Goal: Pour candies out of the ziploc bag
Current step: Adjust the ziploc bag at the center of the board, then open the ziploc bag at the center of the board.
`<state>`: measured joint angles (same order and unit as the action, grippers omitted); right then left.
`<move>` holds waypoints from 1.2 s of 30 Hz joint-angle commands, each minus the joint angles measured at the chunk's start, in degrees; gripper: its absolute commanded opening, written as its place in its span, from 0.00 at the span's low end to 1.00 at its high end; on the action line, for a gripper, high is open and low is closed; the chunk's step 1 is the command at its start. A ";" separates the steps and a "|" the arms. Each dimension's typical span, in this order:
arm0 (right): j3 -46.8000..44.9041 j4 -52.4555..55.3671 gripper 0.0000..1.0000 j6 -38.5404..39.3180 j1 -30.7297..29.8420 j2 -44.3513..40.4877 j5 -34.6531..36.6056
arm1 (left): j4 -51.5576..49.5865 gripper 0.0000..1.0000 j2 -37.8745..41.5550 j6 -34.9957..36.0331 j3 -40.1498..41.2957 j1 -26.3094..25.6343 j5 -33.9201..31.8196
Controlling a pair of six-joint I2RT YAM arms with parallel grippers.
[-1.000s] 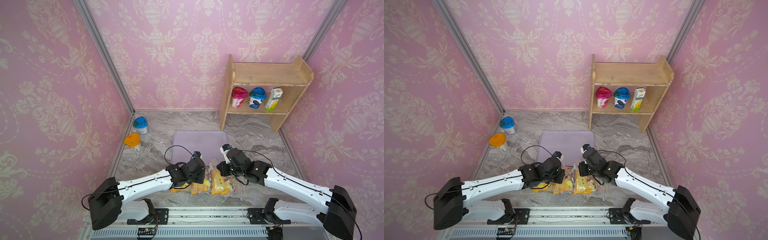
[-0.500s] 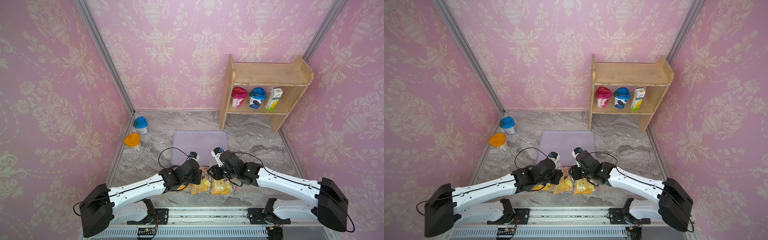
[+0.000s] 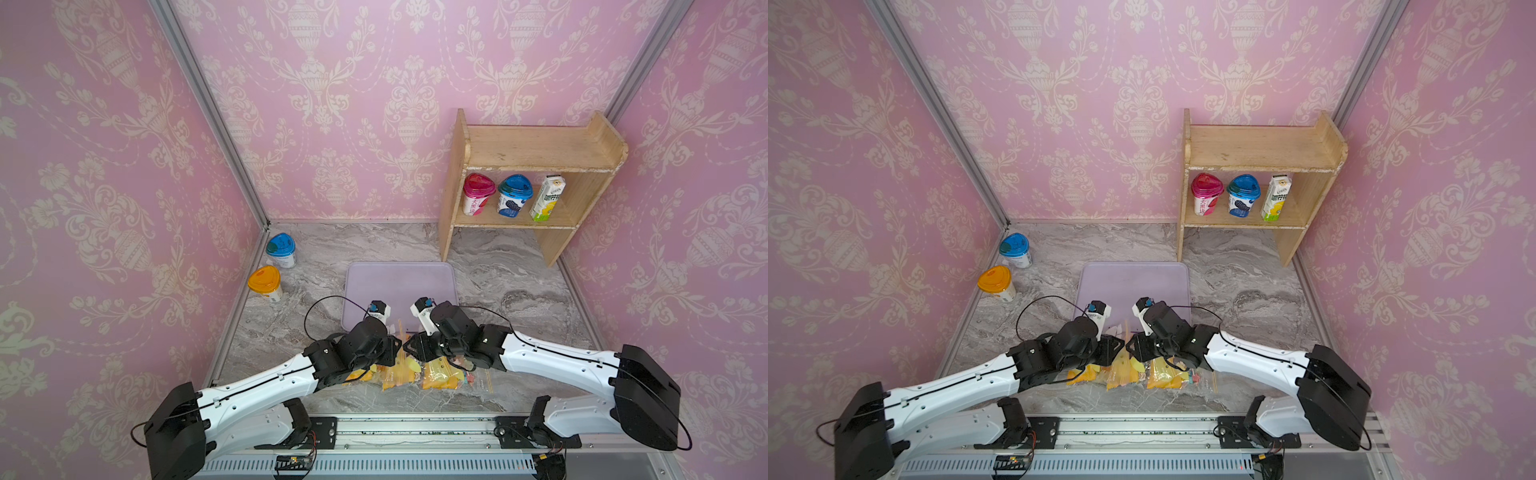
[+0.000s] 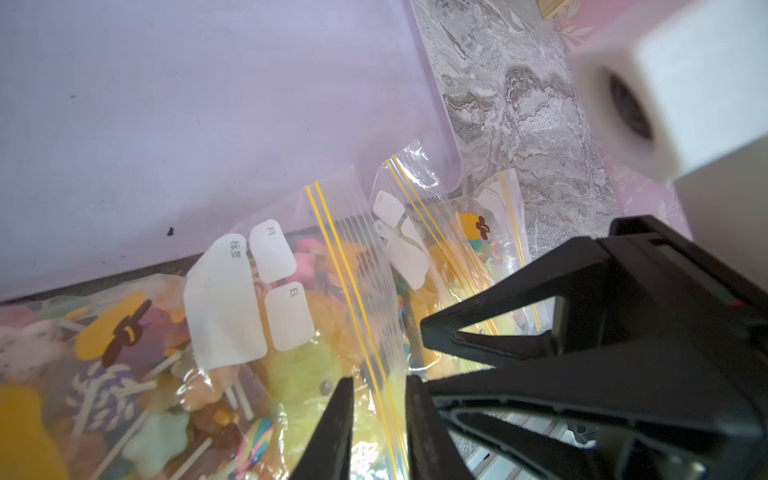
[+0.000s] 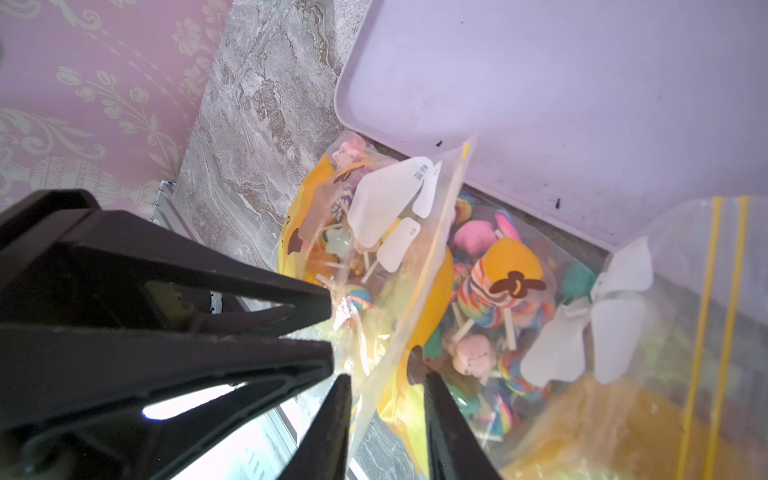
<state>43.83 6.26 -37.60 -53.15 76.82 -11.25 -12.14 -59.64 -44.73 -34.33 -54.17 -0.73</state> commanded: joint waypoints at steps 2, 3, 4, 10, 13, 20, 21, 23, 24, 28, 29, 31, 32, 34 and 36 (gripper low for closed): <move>0.73 -0.95 0.30 -0.45 -0.24 -0.06 -0.45 | 1.38 0.25 0.82 -0.76 1.01 0.61 -0.08; 0.64 -0.93 0.29 -0.40 -0.21 -0.21 -0.32 | 1.40 0.25 0.68 -0.71 1.05 0.64 0.02; 0.55 -0.90 0.28 -0.38 -0.20 -0.34 -0.10 | 1.53 0.25 0.61 -0.70 1.07 0.77 0.09; 0.59 -1.38 0.22 -0.45 -0.25 0.52 -0.50 | 2.23 0.24 0.40 -0.71 1.13 1.60 1.40; 0.44 -1.69 0.19 -0.61 -0.27 0.62 -0.63 | 2.14 0.24 0.56 -0.60 1.01 1.96 2.00; -0.29 -2.27 0.05 -0.55 -0.20 0.26 -0.37 | 2.16 0.24 0.84 -0.53 1.20 2.49 2.64; -0.45 -2.56 0.01 -0.71 -0.21 0.31 -0.31 | 2.27 0.24 0.83 -0.61 1.35 2.49 2.68; -0.97 -3.35 0.00 -0.99 -0.23 0.26 -0.29 | 2.73 0.24 0.74 -0.71 1.52 2.49 3.08; -1.18 -3.56 0.00 -1.15 -0.21 0.19 -0.20 | 2.89 0.24 0.69 -0.80 1.55 2.49 3.13; -1.73 -3.59 0.00 -1.43 -0.21 -0.52 0.72 | 3.52 0.25 -0.32 -0.87 1.34 2.49 4.19; -1.60 -2.98 0.00 -1.42 -0.20 -0.61 1.21 | 3.54 0.25 -0.64 -0.83 1.22 2.49 4.40; -1.56 -1.87 0.03 -1.50 -0.22 -0.70 2.47 | 3.74 0.26 -1.14 -0.88 1.10 2.54 4.75; -1.59 -1.44 0.07 -1.51 -0.24 -0.83 2.99 | 3.89 0.26 -1.25 -0.88 1.17 2.49 4.91; -2.11 -1.26 0.12 -1.79 -0.20 -1.21 3.55 | 3.97 0.26 -1.36 -0.97 1.17 2.49 5.01; -2.67 -1.40 0.13 -1.86 -0.21 -1.96 3.82 | 3.88 0.26 -1.36 -0.93 1.11 2.49 5.02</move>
<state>42.39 3.70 -38.87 -53.15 76.64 -9.19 -8.80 -60.75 -44.88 -33.47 -52.18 2.81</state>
